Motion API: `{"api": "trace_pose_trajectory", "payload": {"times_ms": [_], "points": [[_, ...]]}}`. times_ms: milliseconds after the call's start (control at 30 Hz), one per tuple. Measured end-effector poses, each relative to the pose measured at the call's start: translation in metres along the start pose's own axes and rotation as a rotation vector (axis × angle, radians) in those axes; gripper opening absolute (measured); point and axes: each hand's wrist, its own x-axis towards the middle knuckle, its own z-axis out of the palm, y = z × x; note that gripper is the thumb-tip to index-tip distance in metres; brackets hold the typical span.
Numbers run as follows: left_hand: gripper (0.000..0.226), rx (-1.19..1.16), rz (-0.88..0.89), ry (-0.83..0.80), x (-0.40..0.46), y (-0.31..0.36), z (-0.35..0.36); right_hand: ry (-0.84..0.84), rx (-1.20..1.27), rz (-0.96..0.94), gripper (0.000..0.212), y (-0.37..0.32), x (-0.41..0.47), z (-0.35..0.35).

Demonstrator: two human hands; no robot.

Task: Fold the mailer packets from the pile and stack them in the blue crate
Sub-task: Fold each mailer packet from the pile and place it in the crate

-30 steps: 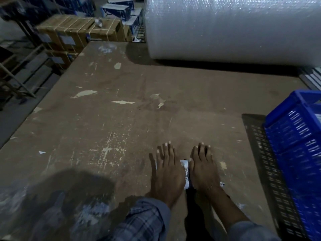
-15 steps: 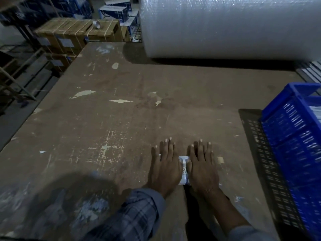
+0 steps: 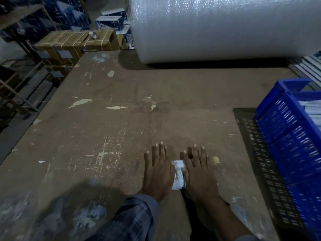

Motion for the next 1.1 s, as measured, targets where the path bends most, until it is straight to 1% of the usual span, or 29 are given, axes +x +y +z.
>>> {"api": "trace_pose_trajectory", "payload": {"times_ms": [67, 133, 167, 233, 267, 333, 400, 433, 500, 533, 567, 600, 667, 700, 733, 767, 800, 833, 900, 967, 1000, 1067, 1100], "points": [[0.067, 0.017, -0.077, -0.006, 0.015, 0.001, 0.0, 0.018, 0.007, -0.016, 0.058, -0.001, -0.022, -0.002], [0.068, 0.008, -0.153, -0.037, 0.02, 0.01, -0.005, -0.016, 0.009, 0.0, 0.057, 0.001, -0.027, -0.002], [0.069, 0.014, -0.146, -0.044, 0.015, 0.015, -0.006, -0.017, 0.021, 0.007, 0.058, 0.002, -0.022, -0.002], [0.072, 0.046, -0.063, -0.037, 0.0, 0.017, -0.007, -0.027, 0.049, 0.035, 0.059, 0.002, -0.004, -0.005], [0.073, 0.043, -0.039, -0.062, -0.007, 0.014, -0.008, -0.006, 0.054, 0.037, 0.061, 0.0, 0.003, -0.008], [0.072, 0.076, 0.031, -0.109, -0.014, 0.006, -0.008, 0.008, 0.043, 0.0, 0.06, 0.002, 0.0, -0.009], [0.077, 0.079, 0.067, -0.127, -0.013, 0.002, -0.012, -0.012, 0.031, -0.049, 0.057, 0.008, -0.016, -0.006], [0.077, 0.015, 0.059, -0.125, -0.01, 0.004, -0.017, -0.032, 0.054, -0.062, 0.059, 0.012, -0.023, -0.005], [0.064, -0.164, 0.04, -0.091, -0.008, 0.007, -0.027, -0.065, 0.157, -0.024, 0.06, 0.016, -0.034, -0.016], [0.064, -0.268, 0.027, -0.084, -0.01, 0.008, -0.029, -0.072, 0.204, -0.001, 0.06, 0.019, -0.04, -0.022], [0.072, -0.352, 0.018, -0.077, -0.013, 0.008, -0.03, -0.072, 0.237, 0.012, 0.061, 0.023, -0.044, -0.027], [0.084, -0.421, 0.011, -0.115, -0.017, 0.007, -0.03, -0.079, 0.26, 0.023, 0.065, 0.026, -0.048, -0.032], [0.096, -0.496, 0.011, -0.137, -0.026, 0.013, -0.032, -0.1, 0.289, 0.026, 0.075, 0.035, -0.055, -0.043], [0.094, -0.537, -0.001, -0.127, -0.029, 0.018, -0.035, -0.099, 0.293, 0.012, 0.078, 0.039, -0.057, -0.048], [0.08, -0.574, -0.014, -0.105, -0.029, 0.023, -0.04, -0.089, 0.29, -0.002, 0.078, 0.043, -0.06, -0.055], [0.059, -0.606, -0.021, -0.085, -0.027, 0.029, -0.048, -0.07, 0.276, -0.008, 0.075, 0.048, -0.061, -0.063], [0.043, -0.631, -0.018, -0.07, -0.024, 0.035, -0.057, -0.039, 0.249, -0.006, 0.069, 0.053, -0.062, -0.072], [0.036, -0.662, -0.003, -0.071, -0.021, 0.043, -0.069, -0.003, 0.22, -0.003, 0.06, 0.058, -0.062, -0.084], [0.031, -0.716, 0.039, -0.054, -0.012, 0.059, -0.091, 0.088, 0.194, 0.004, 0.04, 0.071, -0.06, -0.113], [0.028, -0.739, 0.087, 0.021, -0.002, 0.081, -0.119, 0.167, 0.203, -0.003, 0.022, 0.086, -0.056, -0.15], [0.026, -0.754, 0.121, 0.08, 0.004, 0.093, -0.134, 0.195, 0.213, -0.01, 0.017, 0.094, -0.054, -0.171], [0.019, -0.766, 0.227, 0.212, 0.013, 0.12, -0.171, 0.216, 0.222, 0.002, 0.017, 0.107, -0.054, -0.216], [0.017, -0.767, 0.27, 0.271, 0.017, 0.135, -0.19, 0.229, 0.211, 0.005, 0.026, 0.114, -0.054, -0.238]]}}
